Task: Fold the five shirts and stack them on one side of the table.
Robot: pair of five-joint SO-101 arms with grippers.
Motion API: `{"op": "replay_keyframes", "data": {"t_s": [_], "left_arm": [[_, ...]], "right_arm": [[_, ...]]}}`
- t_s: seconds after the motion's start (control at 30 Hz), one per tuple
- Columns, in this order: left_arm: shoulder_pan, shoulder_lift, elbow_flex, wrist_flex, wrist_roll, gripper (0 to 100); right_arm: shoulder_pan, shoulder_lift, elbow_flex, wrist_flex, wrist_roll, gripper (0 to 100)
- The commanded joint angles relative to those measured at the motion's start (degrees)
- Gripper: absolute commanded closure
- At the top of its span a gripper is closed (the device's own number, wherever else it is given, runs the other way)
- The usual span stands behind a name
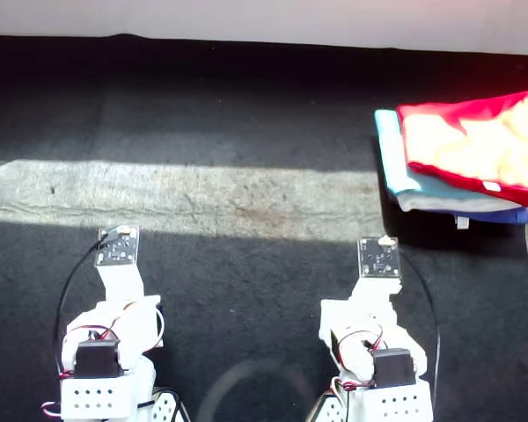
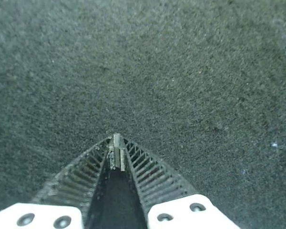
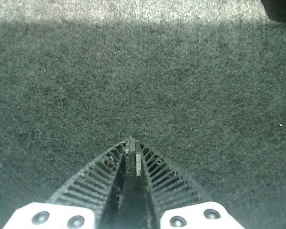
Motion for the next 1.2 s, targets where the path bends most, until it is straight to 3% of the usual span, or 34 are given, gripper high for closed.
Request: {"op": "replay_keyframes", "data": {"t_s": [0.0, 1.17], "left_arm": [[0.66, -0.66, 1.1, 0.35, 0.62, 99], [0.31, -0.48, 2.24, -0.09, 0.62, 99]], "right_arm": [[-0.31, -0.13, 5.14, -0.4, -0.35, 99.1], [-0.31, -0.22, 7.69, -1.36, -0.35, 99.1]]}}
